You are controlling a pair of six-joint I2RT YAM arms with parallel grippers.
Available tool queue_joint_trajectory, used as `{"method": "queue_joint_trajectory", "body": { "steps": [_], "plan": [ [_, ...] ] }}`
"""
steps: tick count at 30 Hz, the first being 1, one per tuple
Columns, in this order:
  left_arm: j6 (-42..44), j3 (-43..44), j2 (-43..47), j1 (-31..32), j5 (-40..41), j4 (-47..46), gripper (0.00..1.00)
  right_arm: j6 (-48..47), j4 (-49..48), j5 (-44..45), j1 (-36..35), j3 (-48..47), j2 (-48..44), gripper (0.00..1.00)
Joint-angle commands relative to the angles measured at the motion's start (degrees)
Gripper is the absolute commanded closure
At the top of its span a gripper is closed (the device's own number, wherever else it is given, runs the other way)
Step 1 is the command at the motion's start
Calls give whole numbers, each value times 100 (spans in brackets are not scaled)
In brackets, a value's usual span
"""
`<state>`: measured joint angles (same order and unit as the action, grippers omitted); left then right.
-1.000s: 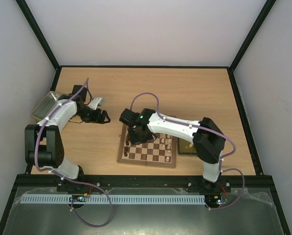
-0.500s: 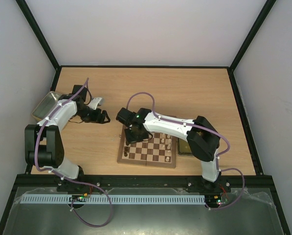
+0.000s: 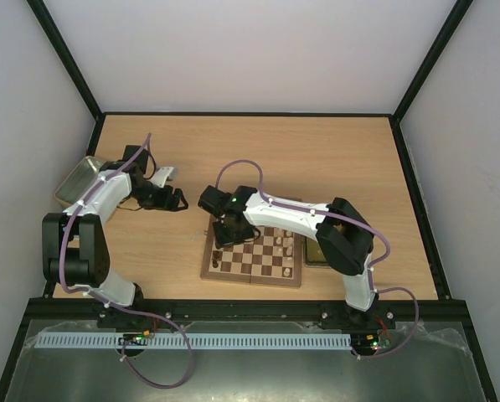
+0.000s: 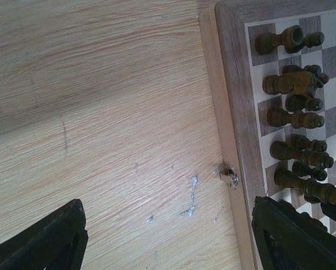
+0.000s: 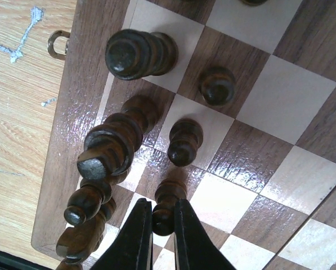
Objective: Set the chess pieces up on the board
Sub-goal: Place the chess piece on the chessboard.
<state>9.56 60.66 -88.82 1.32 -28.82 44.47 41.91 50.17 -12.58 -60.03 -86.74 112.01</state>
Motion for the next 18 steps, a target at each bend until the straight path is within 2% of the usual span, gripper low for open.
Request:
{"method": "queue_joint_trajectory", "body": {
  "steps": [1, 18],
  "plan": [
    [-42, -84, 31, -27, 14, 45, 19, -69, -46, -5, -29, -131, 70, 94],
    [-36, -87, 22, -44, 17, 44, 19, -87, -43, -51, -33, -123, 79, 85]
  ]
}}
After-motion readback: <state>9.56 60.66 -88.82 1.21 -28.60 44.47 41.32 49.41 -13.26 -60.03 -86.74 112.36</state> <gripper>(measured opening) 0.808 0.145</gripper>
